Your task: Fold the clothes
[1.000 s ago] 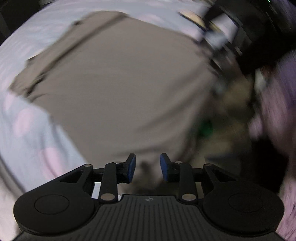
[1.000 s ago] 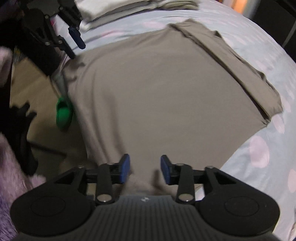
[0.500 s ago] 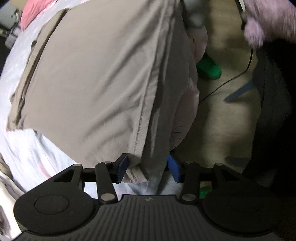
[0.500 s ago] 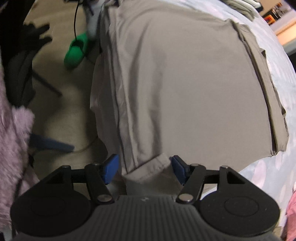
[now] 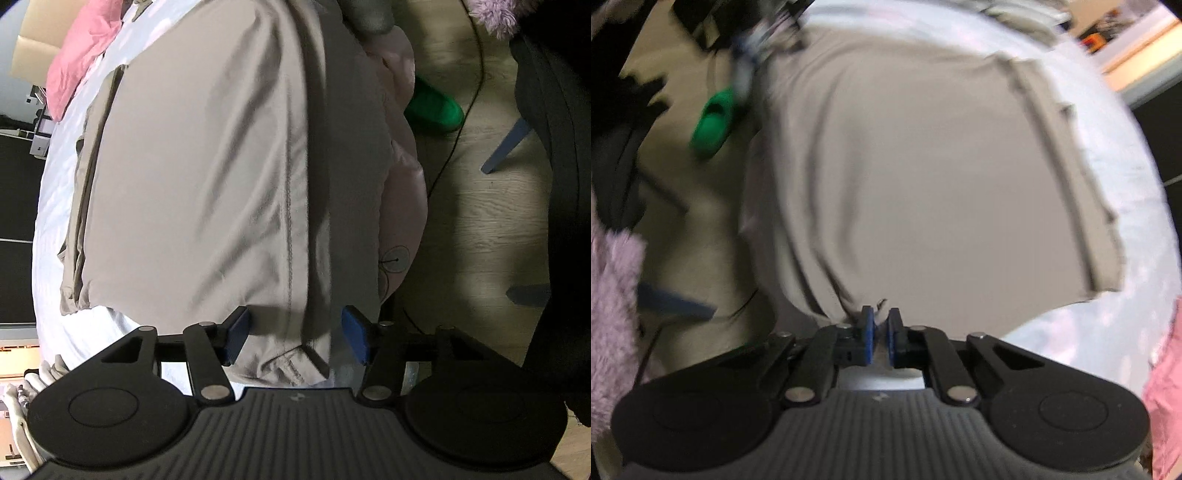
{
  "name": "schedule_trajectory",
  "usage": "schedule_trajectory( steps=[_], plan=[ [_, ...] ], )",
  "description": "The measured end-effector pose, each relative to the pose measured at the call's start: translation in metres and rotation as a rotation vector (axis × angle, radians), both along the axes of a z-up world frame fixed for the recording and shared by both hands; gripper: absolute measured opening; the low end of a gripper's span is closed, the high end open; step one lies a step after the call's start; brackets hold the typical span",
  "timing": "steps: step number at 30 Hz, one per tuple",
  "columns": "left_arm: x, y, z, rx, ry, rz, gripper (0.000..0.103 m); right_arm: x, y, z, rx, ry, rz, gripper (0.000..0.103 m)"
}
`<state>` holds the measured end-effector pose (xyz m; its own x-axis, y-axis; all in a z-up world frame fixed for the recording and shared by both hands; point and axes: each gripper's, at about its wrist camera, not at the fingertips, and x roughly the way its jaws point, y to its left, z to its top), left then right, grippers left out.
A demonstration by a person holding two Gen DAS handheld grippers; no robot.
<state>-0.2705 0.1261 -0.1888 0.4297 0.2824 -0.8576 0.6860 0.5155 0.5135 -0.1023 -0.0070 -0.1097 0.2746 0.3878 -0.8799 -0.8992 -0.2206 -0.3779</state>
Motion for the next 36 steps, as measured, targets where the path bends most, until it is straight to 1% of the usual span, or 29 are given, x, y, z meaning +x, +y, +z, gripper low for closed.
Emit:
schedule_trajectory(
  steps=[3,7,8,10,11,13,14,16,18,23,26,28,31,34,36],
  plan=[
    [0.003,0.002,0.003,-0.024,0.002,0.016,0.054,0.015,0.001,0.014,0.081,-0.009,-0.073,0.008],
    [0.005,0.004,0.006,-0.036,0.004,0.041,0.054,0.035,0.003,0.034,0.188,-0.022,-0.170,0.008],
    [0.007,0.005,0.006,-0.040,0.004,0.049,0.053,0.040,0.003,0.038,0.215,-0.025,-0.194,0.008],
    [0.009,0.006,0.007,-0.049,0.004,0.066,0.039,0.047,0.005,0.044,0.249,-0.029,-0.226,0.008],
    [0.014,0.008,0.009,-0.060,0.000,0.087,0.028,0.047,0.006,0.043,0.247,-0.030,-0.226,0.008],
    [0.023,0.018,0.023,-0.136,0.022,0.166,0.012,0.048,0.009,0.041,0.240,-0.030,-0.225,0.008],
    [0.026,0.024,0.031,-0.165,0.017,0.201,0.002,0.050,0.009,0.042,0.238,-0.030,-0.225,0.008],
    [0.033,0.036,0.045,-0.220,0.004,0.267,0.002,0.053,0.007,0.042,0.236,-0.027,-0.227,0.008],
    [0.040,0.051,0.060,-0.282,-0.026,0.337,0.001,0.054,0.006,0.040,0.238,-0.021,-0.232,0.008],
    [0.062,0.092,0.098,-0.426,-0.150,0.512,0.001,0.067,0.008,0.040,0.241,-0.012,-0.265,0.008],
    [0.075,0.115,0.112,-0.487,-0.207,0.588,0.001,0.078,0.012,0.040,0.250,0.002,-0.290,0.008],
    [0.086,0.131,0.116,-0.520,-0.242,0.654,0.001,0.086,0.016,0.041,0.260,0.020,-0.309,0.008],
    [0.104,0.153,0.111,-0.539,-0.270,0.754,0.001,0.103,0.023,0.036,0.272,0.072,-0.366,0.008],
    [0.123,0.164,0.101,-0.541,-0.267,0.815,0.001,0.125,0.032,0.028,0.290,0.135,-0.442,0.008],
    [0.133,0.171,0.093,-0.546,-0.263,0.849,0.001,0.144,0.038,0.023,0.308,0.190,-0.513,0.008]
  ],
)
